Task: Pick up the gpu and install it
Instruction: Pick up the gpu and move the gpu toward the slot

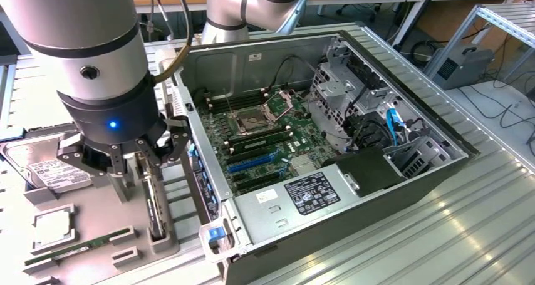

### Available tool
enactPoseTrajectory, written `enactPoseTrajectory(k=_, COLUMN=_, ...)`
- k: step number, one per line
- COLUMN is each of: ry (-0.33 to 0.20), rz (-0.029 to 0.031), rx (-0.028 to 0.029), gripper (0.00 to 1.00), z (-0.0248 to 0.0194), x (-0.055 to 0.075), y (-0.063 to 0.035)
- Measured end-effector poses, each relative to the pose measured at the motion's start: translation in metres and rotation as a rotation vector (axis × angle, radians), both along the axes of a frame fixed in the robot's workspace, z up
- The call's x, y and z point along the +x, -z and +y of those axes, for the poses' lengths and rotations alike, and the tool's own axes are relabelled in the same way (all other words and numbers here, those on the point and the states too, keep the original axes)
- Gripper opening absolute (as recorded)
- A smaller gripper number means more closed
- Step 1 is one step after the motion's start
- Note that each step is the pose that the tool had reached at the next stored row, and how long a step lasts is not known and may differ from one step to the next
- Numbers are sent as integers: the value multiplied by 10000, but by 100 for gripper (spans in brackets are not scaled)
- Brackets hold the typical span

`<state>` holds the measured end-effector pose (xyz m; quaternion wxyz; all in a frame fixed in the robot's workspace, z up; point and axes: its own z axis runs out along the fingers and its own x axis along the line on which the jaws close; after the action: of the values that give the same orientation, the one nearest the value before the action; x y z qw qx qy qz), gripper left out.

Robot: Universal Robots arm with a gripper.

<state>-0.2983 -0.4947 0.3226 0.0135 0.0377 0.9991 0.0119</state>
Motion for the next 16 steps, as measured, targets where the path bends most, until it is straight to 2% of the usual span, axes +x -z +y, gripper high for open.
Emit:
enactPoseTrajectory(k=7, ry=0, rz=1, rx=-1, gripper=42, z=0, x=0, y=161)
enactPoseTrajectory(k=11, ry=0, rz=1, rx=-1, gripper=42, z=0, x=0, y=309)
enactPoseTrajectory(k=14, ry=0, rz=1, rx=-2, gripper=42, z=0, x=0, y=364)
enactPoseTrajectory(k=16, ry=0, rz=1, rx=-1, gripper=42, z=0, x=0, y=365)
